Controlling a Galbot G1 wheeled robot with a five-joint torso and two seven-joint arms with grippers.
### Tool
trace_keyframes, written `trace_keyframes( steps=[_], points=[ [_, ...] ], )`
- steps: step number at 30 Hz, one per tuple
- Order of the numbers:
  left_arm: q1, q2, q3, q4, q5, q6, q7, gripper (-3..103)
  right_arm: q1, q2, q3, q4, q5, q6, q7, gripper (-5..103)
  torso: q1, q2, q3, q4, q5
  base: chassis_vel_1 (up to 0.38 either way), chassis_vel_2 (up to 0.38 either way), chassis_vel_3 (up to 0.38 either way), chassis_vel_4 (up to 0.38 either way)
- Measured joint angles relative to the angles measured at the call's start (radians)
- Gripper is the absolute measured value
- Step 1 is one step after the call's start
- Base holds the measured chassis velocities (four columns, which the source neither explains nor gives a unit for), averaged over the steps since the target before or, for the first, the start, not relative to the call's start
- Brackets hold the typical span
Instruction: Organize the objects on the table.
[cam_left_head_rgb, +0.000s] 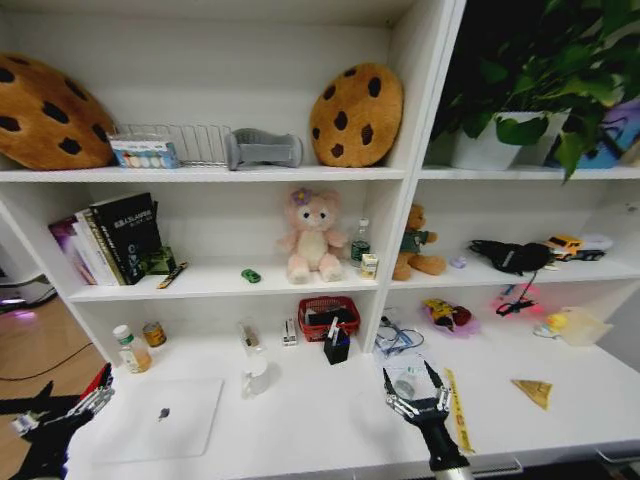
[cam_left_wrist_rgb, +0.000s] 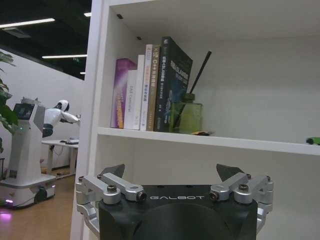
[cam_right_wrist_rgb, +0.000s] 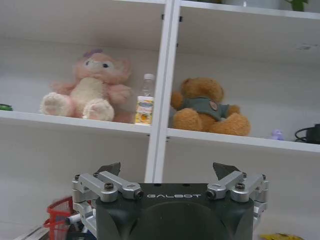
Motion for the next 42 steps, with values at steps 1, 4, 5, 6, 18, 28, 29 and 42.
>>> trace_keyframes(
  steps=[1, 4, 5, 6, 18, 28, 29, 42],
  points=[
    [0.000, 0.000, 0.000, 0.000, 0.000, 0.000, 0.000, 100, 0.000, 0.000, 0.000, 0.000, 0.000, 0.000, 0.000, 100, 0.000, 0.000, 0.000, 0.0000, 0.0000, -0.232, -0.237, 0.202, 0.229],
    [-0.002, -0.002, 0.005, 0.003, 0.004, 0.001, 0.000, 100, -0.003, -0.002, 0.000, 0.006, 0.010, -0.002, 0.001, 100, 0.000, 0.000, 0.000, 0.0000, -0.0009, -0.168, -0.195, 0.207, 0.180],
    [-0.003, -0.003, 0.008, 0.004, 0.007, 0.001, 0.000, 100, -0.005, -0.002, 0.001, 0.007, 0.007, -0.005, 0.001, 100, 0.000, 0.000, 0.000, 0.0003, -0.0003, -0.166, -0.188, 0.126, 0.125],
    [-0.003, -0.004, 0.009, 0.004, 0.009, 0.001, 0.000, 100, -0.006, -0.002, 0.001, 0.007, 0.004, -0.007, 0.002, 100, 0.000, 0.000, 0.000, 0.0004, 0.0000, 0.002, -0.100, 0.126, 0.046],
    [-0.002, -0.010, 0.016, 0.013, 0.017, 0.001, 0.000, 100, 0.004, 0.001, -0.036, -0.035, -0.007, -0.039, -0.051, 100, 0.000, 0.000, 0.000, 0.0000, -0.0009, 0.010, 0.023, -0.025, -0.030],
    [-0.006, -0.015, 0.018, 0.014, 0.025, 0.001, 0.001, 100, 0.061, 0.006, -0.051, -0.086, 0.028, -0.075, -0.048, 100, 0.000, 0.000, 0.000, -0.0001, -0.0008, 0.000, 0.000, 0.000, 0.000],
    [-0.006, -0.015, 0.019, 0.013, 0.026, 0.002, 0.001, 100, 0.067, 0.005, -0.053, -0.089, 0.030, -0.080, -0.048, 100, 0.000, 0.000, 0.000, -0.0002, -0.0008, 0.000, 0.000, 0.000, 0.000],
    [-0.007, -0.019, 0.018, 0.019, 0.033, 0.002, -0.001, 100, 0.153, -0.011, -0.087, -0.169, 0.052, -0.118, -0.042, 100, 0.000, 0.000, 0.000, -0.0002, -0.0007, 0.000, 0.000, 0.000, 0.000]
  ],
)
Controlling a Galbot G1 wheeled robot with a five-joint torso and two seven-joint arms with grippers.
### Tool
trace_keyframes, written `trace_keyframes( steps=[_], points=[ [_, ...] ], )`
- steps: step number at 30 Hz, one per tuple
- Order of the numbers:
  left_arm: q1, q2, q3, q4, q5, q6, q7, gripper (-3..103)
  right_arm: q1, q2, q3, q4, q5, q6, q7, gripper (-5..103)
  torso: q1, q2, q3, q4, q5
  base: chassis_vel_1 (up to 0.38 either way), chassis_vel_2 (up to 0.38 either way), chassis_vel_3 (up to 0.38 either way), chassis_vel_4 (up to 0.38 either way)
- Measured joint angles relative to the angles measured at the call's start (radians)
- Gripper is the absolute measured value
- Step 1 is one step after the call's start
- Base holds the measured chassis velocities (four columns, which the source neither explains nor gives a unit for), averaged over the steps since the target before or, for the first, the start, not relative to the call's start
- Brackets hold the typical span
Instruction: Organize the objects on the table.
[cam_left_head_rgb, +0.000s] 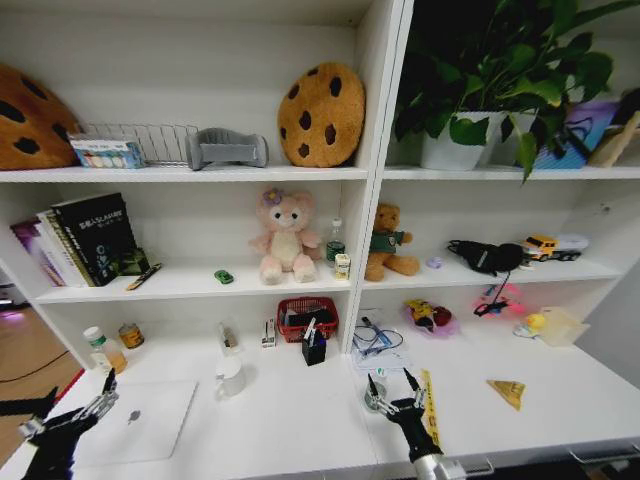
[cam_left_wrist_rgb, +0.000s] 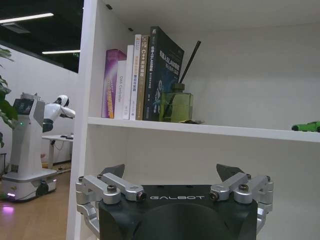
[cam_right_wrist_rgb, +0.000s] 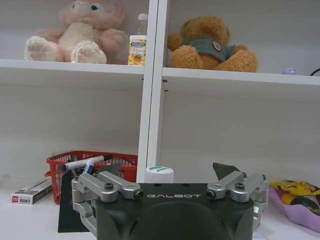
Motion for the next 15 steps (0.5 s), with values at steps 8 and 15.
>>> trace_keyframes(
  steps=[8, 15],
  points=[
    [0.000, 0.003, -0.001, 0.013, 0.007, -0.003, 0.000, 100, 0.036, -0.028, -0.009, -0.013, 0.020, -0.021, -0.001, 100, 0.000, 0.000, 0.000, 0.0000, 0.0000, 0.000, 0.000, 0.000, 0.000],
    [0.002, 0.013, -0.013, 0.013, 0.000, -0.003, 0.000, 100, 0.061, -0.042, -0.025, -0.028, 0.036, -0.028, -0.003, 100, 0.000, 0.000, 0.000, 0.0000, 0.0000, 0.000, 0.000, 0.000, 0.000]
  ],
)
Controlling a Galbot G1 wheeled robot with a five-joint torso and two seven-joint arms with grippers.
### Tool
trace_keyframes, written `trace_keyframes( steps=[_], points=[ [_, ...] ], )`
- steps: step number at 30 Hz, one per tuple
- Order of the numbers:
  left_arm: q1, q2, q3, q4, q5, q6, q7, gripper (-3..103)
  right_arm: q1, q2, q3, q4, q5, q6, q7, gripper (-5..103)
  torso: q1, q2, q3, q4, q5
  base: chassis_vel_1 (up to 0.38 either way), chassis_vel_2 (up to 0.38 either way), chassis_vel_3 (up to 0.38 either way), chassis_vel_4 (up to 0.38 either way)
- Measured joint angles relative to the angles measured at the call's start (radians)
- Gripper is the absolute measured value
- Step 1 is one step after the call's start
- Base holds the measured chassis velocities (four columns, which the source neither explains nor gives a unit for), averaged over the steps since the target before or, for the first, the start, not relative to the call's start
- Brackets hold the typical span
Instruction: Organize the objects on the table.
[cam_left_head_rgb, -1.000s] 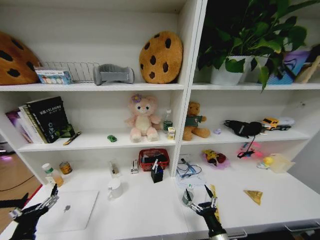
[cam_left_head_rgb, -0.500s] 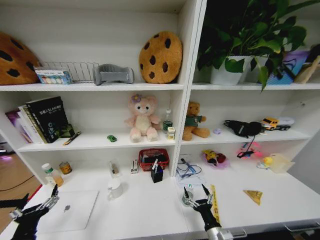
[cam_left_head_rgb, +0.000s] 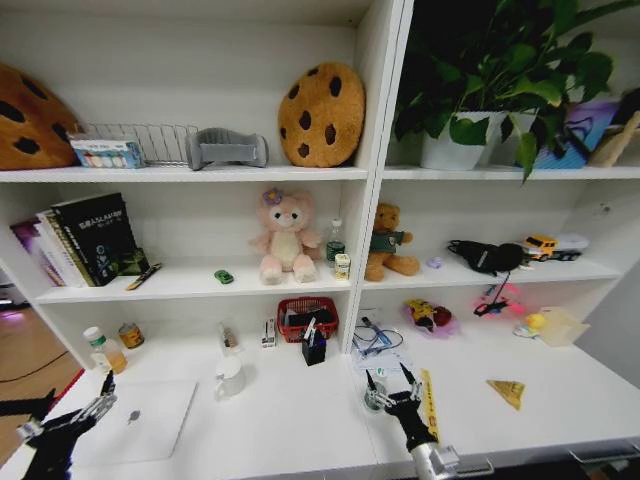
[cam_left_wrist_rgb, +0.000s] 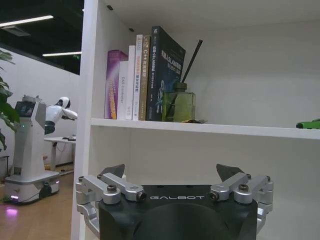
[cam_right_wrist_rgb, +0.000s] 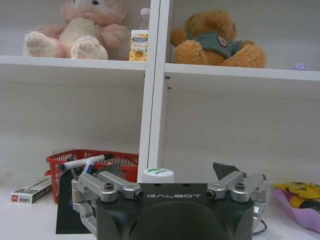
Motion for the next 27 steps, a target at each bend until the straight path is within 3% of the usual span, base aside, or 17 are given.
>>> trace_keyframes(
  steps=[5, 10, 11, 18, 20, 22, 27],
  points=[
    [0.004, 0.001, -0.004, 0.000, -0.001, -0.001, 0.000, 100, 0.027, -0.008, -0.019, -0.016, 0.015, -0.015, 0.000, 98, 0.000, 0.000, 0.000, 0.0000, 0.0000, 0.000, 0.000, 0.000, 0.000],
    [0.008, 0.001, -0.012, 0.001, -0.007, -0.003, 0.000, 100, 0.047, -0.021, -0.035, -0.029, 0.023, -0.022, 0.001, 78, 0.000, 0.000, 0.000, 0.0000, 0.0000, 0.000, 0.000, 0.000, 0.000],
    [0.008, 0.001, -0.012, 0.001, -0.007, -0.003, 0.000, 100, 0.047, -0.021, -0.035, -0.029, 0.023, -0.022, 0.001, 78, 0.000, 0.000, 0.000, 0.0000, 0.0000, 0.000, 0.000, 0.000, 0.000],
    [0.009, 0.000, -0.017, -0.001, -0.012, -0.004, 0.000, 100, 0.051, -0.020, -0.042, -0.033, 0.025, -0.023, 0.002, 44, 0.000, 0.000, 0.000, 0.0000, 0.0000, 0.000, 0.000, 0.000, 0.000],
    [0.008, 0.000, -0.017, -0.001, -0.012, -0.004, 0.000, 100, 0.050, -0.018, -0.042, -0.033, 0.024, -0.022, 0.002, 44, 0.000, 0.000, 0.000, 0.0000, 0.0000, 0.000, 0.000, 0.000, 0.000],
    [0.008, -0.001, -0.016, -0.003, -0.013, -0.004, 0.000, 100, 0.045, -0.013, -0.042, -0.034, 0.021, -0.021, 0.002, 31, 0.000, 0.000, 0.000, 0.0000, 0.0000, 0.000, 0.000, 0.000, 0.000],
    [0.009, -0.002, -0.016, -0.005, -0.014, -0.004, 0.000, 100, 0.038, -0.008, -0.041, -0.034, 0.011, -0.017, 0.002, 30, 0.000, 0.000, 0.000, 0.0000, 0.0000, 0.000, 0.000, 0.000, 0.000]
  ],
)
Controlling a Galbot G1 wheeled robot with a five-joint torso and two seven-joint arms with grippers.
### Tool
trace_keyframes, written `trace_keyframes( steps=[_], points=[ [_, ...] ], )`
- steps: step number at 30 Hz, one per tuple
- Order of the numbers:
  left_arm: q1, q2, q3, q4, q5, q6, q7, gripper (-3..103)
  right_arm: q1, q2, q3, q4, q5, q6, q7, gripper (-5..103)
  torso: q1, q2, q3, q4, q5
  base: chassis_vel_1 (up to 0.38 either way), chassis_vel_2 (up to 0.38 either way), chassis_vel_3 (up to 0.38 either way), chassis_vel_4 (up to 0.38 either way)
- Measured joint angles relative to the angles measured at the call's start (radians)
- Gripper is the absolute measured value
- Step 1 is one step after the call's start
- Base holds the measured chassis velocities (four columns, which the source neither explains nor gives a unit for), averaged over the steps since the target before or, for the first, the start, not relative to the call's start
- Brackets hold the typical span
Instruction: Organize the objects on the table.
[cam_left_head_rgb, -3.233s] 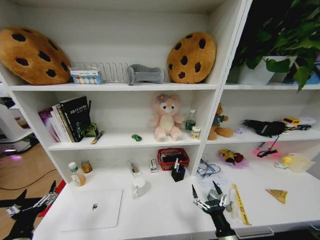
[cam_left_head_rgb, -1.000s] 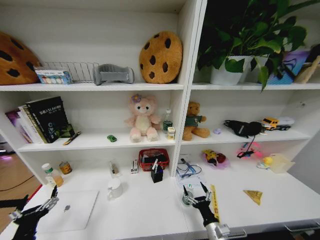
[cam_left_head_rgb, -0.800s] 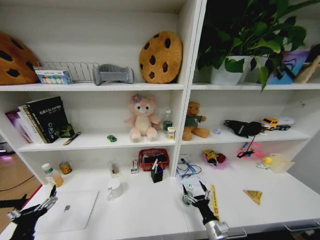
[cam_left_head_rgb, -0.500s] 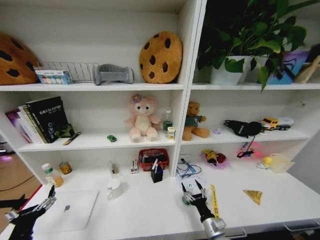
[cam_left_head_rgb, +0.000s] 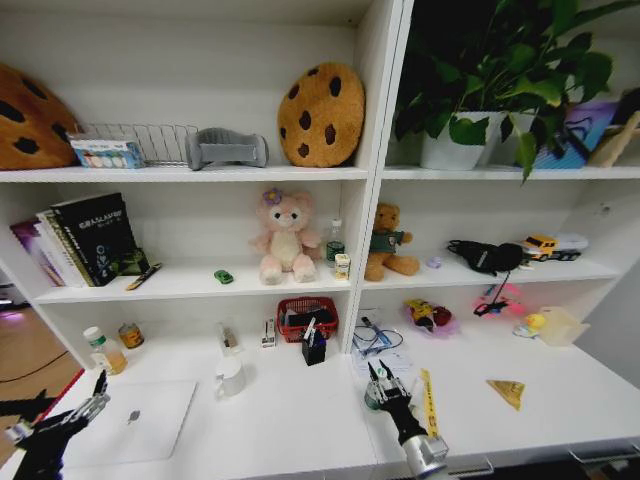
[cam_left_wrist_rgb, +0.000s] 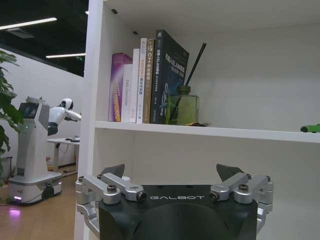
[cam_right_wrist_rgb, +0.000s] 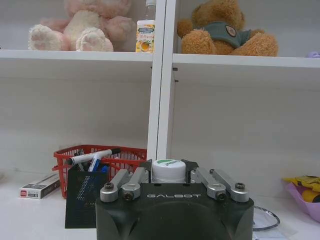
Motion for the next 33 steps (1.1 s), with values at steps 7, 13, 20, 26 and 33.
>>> trace_keyframes(
  steps=[7, 13, 20, 26, 33],
  points=[
    [-0.001, 0.001, -0.001, -0.004, -0.003, 0.000, -0.001, 100, -0.001, -0.005, 0.004, 0.006, 0.001, 0.000, 0.000, 30, 0.000, 0.000, 0.000, 0.0001, 0.0001, 0.000, 0.000, 0.000, 0.000],
    [0.003, -0.004, -0.005, -0.017, -0.011, 0.000, -0.001, 100, -0.059, -0.023, 0.028, 0.068, -0.004, 0.020, -0.009, 30, 0.000, 0.000, 0.000, 0.0001, 0.0001, 0.000, 0.000, 0.000, 0.000],
    [0.005, -0.002, -0.007, -0.024, -0.017, -0.002, -0.001, 100, -0.207, -0.030, 0.065, 0.190, -0.041, 0.063, -0.040, 30, 0.000, 0.000, 0.000, 0.0000, 0.0000, 0.000, 0.000, 0.000, 0.000],
    [0.003, -0.006, -0.003, -0.024, -0.017, -0.003, 0.000, 100, -0.306, -0.031, 0.075, 0.267, -0.058, 0.081, -0.047, 30, 0.000, 0.000, 0.000, 0.0000, 0.0000, 0.000, 0.000, 0.000, 0.000],
    [0.005, -0.004, -0.001, -0.006, -0.029, -0.016, 0.001, 100, -0.451, -0.012, 0.097, 0.292, -0.128, 0.151, -0.055, 30, 0.000, 0.000, 0.000, 0.0002, 0.0000, 0.000, 0.000, 0.000, 0.000]
  ],
)
